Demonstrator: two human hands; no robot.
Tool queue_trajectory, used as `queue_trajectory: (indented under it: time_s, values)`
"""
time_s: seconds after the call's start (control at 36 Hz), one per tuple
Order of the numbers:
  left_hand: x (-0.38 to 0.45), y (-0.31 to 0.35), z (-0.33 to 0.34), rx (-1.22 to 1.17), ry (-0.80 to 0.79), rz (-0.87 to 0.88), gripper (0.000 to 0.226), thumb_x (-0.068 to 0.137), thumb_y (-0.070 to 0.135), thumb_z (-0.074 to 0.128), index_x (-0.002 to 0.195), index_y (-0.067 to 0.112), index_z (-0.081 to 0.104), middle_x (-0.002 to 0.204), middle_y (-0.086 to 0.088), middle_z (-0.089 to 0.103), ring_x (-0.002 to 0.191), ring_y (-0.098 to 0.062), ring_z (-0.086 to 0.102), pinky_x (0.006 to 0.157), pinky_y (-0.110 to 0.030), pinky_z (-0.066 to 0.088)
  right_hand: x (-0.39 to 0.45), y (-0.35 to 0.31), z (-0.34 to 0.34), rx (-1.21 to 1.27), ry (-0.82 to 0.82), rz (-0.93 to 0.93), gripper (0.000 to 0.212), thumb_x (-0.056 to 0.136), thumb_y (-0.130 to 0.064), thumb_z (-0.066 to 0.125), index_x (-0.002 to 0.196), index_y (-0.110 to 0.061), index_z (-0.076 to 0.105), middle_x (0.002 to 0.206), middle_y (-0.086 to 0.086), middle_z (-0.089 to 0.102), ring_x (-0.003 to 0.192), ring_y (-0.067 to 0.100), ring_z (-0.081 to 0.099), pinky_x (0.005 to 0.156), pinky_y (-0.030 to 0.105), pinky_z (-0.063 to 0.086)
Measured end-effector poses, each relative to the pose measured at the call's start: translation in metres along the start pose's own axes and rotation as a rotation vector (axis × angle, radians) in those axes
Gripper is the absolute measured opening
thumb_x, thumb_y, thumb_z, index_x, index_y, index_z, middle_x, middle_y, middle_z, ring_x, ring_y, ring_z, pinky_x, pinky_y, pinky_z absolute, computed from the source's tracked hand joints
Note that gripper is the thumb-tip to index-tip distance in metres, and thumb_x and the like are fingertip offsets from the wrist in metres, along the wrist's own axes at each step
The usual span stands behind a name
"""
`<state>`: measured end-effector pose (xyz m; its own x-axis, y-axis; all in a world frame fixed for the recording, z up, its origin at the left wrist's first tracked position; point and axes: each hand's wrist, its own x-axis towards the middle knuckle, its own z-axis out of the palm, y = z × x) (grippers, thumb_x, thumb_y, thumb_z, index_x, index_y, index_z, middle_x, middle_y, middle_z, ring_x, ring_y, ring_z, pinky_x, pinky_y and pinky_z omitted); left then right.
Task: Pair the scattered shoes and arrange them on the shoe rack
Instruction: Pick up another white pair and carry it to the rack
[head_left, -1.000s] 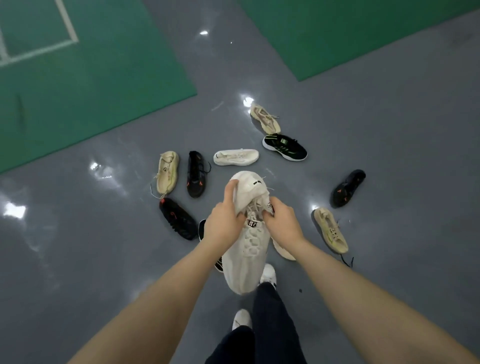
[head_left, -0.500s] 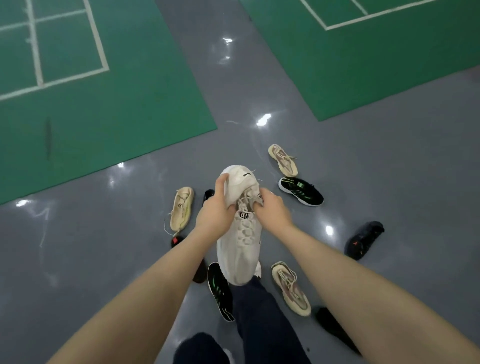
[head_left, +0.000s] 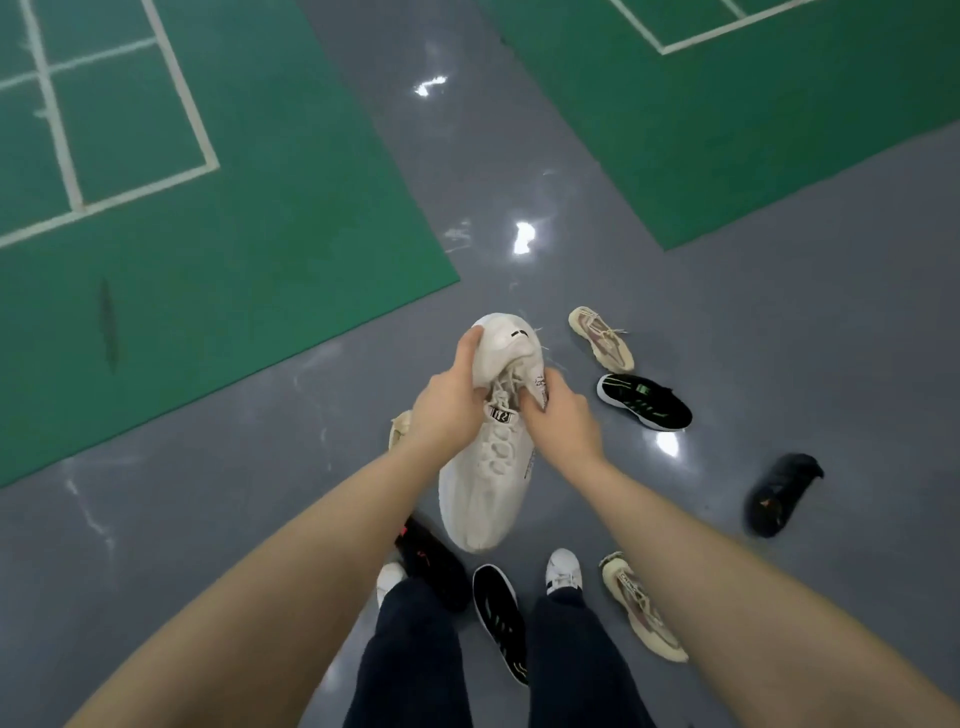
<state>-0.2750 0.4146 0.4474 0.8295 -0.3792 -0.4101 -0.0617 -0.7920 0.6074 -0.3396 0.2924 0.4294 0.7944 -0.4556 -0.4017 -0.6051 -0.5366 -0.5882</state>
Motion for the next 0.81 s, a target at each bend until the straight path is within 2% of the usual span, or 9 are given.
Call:
queue_trajectory:
  time_s: [0.11, 0.19, 0.33, 0.44, 0.5, 0.56, 0.67, 0.72, 0.81]
  values:
    - [0.012, -0.018, -0.016, 0.017, -0.026, 0.013, 0.065, 0.094, 0.012, 0.038, 0.145, 0.04, 0.01, 0.081, -0.009, 0.06, 0.067, -0.026, 0.058, 0.059, -0.037, 0.046, 0.005, -0.014, 0.021, 0.077, 0.013, 0.038, 0.024, 0.092, -0.035, 0.046, 0.104, -0.015, 0.05, 0.095, 0.006, 0.064, 0.091, 0.03, 0.055, 0.077, 0.039, 0.046]
    - [0.025, -0.03, -0.017, -0.006, -0.055, 0.002, 0.065, 0.093, 0.013, 0.038, 0.144, 0.043, 0.012, 0.086, -0.01, 0.062, 0.071, -0.027, 0.059, 0.067, -0.043, 0.052, 0.015, -0.014, 0.036, 0.141, 0.005, 0.072, 0.019, 0.093, -0.033, 0.046, 0.102, -0.016, 0.05, 0.091, 0.004, 0.064, 0.088, 0.027, 0.058, 0.075, 0.039, 0.048]
    - [0.06, -0.05, 0.009, -0.034, -0.088, -0.023, 0.059, 0.094, 0.023, 0.04, 0.14, 0.049, 0.013, 0.089, -0.003, 0.063, 0.078, -0.025, 0.061, 0.078, -0.044, 0.053, 0.047, 0.007, 0.058, 0.147, 0.023, 0.13, 0.01, 0.094, -0.026, 0.045, 0.093, -0.016, 0.049, 0.083, 0.001, 0.06, 0.082, 0.026, 0.057, 0.071, 0.037, 0.044]
    - [0.094, -0.062, 0.042, -0.173, -0.126, -0.038, 0.057, 0.096, 0.026, 0.043, 0.143, 0.038, 0.013, 0.1, -0.003, 0.063, 0.078, -0.019, 0.059, 0.068, -0.035, 0.049, 0.081, 0.035, 0.076, 0.17, 0.013, 0.16, 0.009, 0.093, -0.023, 0.043, 0.087, -0.019, 0.047, 0.077, -0.003, 0.056, 0.079, 0.026, 0.054, 0.071, 0.037, 0.043]
    - [0.115, -0.066, 0.063, -0.185, -0.17, -0.069, 0.064, 0.093, 0.025, 0.049, 0.144, 0.035, 0.011, 0.096, -0.004, 0.063, 0.077, -0.02, 0.062, 0.069, -0.037, 0.051, 0.104, 0.054, 0.085, 0.184, -0.008, 0.174, 0.012, 0.094, -0.023, 0.043, 0.082, -0.021, 0.044, 0.071, -0.006, 0.052, 0.076, 0.025, 0.053, 0.069, 0.038, 0.043]
    - [0.129, -0.072, 0.077, -0.169, -0.232, -0.092, 0.077, 0.088, 0.028, 0.059, 0.143, 0.038, 0.006, 0.1, -0.006, 0.064, 0.084, -0.023, 0.065, 0.078, -0.042, 0.054, 0.119, 0.066, 0.09, 0.178, -0.024, 0.186, 0.014, 0.094, -0.022, 0.043, 0.081, -0.023, 0.044, 0.069, -0.008, 0.051, 0.075, 0.023, 0.053, 0.067, 0.037, 0.041]
    - [0.165, -0.089, 0.118, -0.134, -0.359, -0.103, 0.102, 0.078, 0.029, 0.068, 0.142, 0.046, -0.01, 0.134, -0.005, 0.047, 0.112, -0.023, 0.057, 0.094, -0.045, 0.049, 0.159, 0.108, 0.11, 0.201, -0.068, 0.242, 0.013, 0.094, -0.026, 0.043, 0.083, -0.022, 0.049, 0.071, -0.009, 0.054, 0.072, 0.02, 0.053, 0.066, 0.035, 0.041]
    - [0.184, -0.098, 0.137, -0.091, -0.336, -0.128, 0.099, 0.081, 0.025, 0.064, 0.14, 0.05, -0.01, 0.127, -0.002, 0.052, 0.107, -0.022, 0.058, 0.093, -0.045, 0.048, 0.178, 0.125, 0.123, 0.236, -0.097, 0.252, 0.012, 0.093, -0.027, 0.045, 0.087, -0.019, 0.052, 0.071, -0.008, 0.055, 0.071, 0.019, 0.053, 0.065, 0.036, 0.042]
    - [0.208, -0.107, 0.159, -0.069, -0.279, -0.17, 0.089, 0.082, 0.02, 0.059, 0.135, 0.057, -0.002, 0.102, 0.007, 0.06, 0.095, -0.021, 0.061, 0.093, -0.048, 0.046, 0.202, 0.143, 0.139, 0.301, -0.124, 0.263, 0.017, 0.094, -0.031, 0.048, 0.097, -0.016, 0.056, 0.077, -0.002, 0.06, 0.074, 0.021, 0.056, 0.068, 0.037, 0.045]
